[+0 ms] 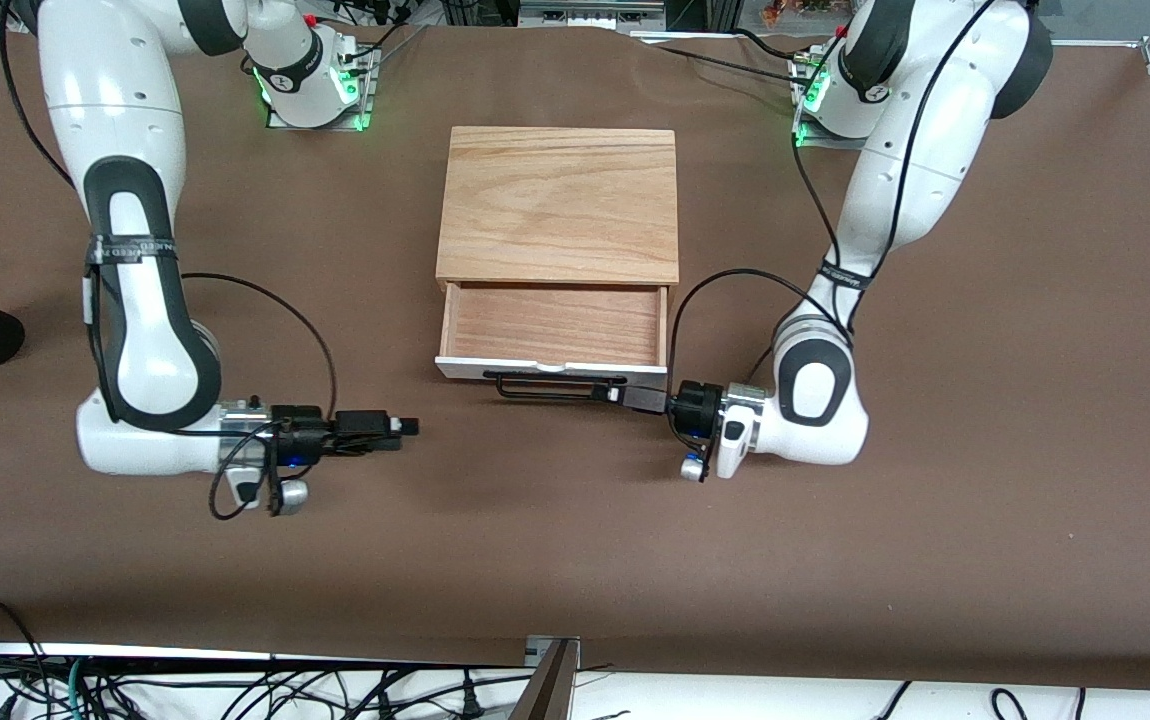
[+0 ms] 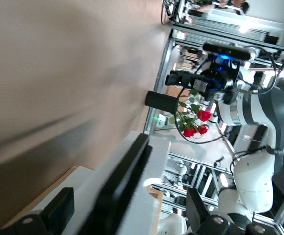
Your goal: Pull top drawer with both arms simultaneously
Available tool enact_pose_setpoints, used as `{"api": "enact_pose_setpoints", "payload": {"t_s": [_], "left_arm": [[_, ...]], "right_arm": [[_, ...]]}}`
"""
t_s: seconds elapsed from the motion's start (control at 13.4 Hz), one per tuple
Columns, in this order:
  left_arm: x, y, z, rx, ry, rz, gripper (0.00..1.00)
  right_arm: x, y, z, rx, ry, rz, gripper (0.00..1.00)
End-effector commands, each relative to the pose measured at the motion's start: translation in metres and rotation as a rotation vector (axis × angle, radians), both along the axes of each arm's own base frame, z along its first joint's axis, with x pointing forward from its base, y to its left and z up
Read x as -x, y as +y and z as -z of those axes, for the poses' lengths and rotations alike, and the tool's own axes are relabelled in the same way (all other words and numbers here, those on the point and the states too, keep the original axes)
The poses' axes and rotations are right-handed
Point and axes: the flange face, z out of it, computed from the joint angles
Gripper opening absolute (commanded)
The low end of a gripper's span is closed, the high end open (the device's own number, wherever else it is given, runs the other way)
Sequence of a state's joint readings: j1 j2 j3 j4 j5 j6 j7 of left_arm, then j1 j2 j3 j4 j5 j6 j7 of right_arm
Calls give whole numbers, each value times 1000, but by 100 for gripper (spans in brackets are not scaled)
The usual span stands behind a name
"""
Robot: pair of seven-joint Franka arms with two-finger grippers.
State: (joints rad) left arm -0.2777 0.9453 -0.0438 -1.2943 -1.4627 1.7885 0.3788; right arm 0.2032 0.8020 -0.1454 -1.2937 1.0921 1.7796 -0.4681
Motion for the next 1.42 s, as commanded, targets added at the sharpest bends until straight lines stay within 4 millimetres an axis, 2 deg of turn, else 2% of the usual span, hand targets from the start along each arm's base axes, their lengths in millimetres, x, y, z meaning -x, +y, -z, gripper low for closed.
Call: {"api": "enact_pose_setpoints", "payload": {"t_s": [0.0,0.22,0.3,0.37,0.52,0.6,0.75,0.82,0.89,1.04,1.19,1.27,1.34], "left_arm": [[-20,19,-59,-133,-55,41,100],[-31,36,-98,-380,-149,129,100],[-31,44,-109,-459,-196,160,100],[-34,60,-119,-545,-239,179,100],[-38,89,-149,-716,-335,222,100],[-37,99,-167,-816,-392,257,100],[-29,114,-201,-971,-453,303,100],[-24,122,-217,-1043,-471,343,100],[-18,130,-232,-1121,-481,388,100],[0,144,-273,-1249,-518,435,100],[23,170,-300,-1299,-516,436,100],[33,199,-309,-1304,-497,402,100],[43,213,-321,-1303,-499,368,100]], "right_arm": [[2,-23,-25,224,30,-3,100],[3,-43,-53,437,82,50,100],[6,-41,-62,530,112,85,100],[8,-38,-68,612,132,113,100],[14,-18,-85,710,131,137,100],[16,-19,-96,769,98,122,100],[19,-36,-126,860,30,117,100],[22,-51,-139,896,6,118,100],[28,-63,-159,927,-19,126,100],[41,-100,-205,967,-57,187,100],[59,-140,-246,963,-78,261,100],[70,-154,-264,955,-88,284,100],[82,-160,-279,948,-97,296,100]]}}
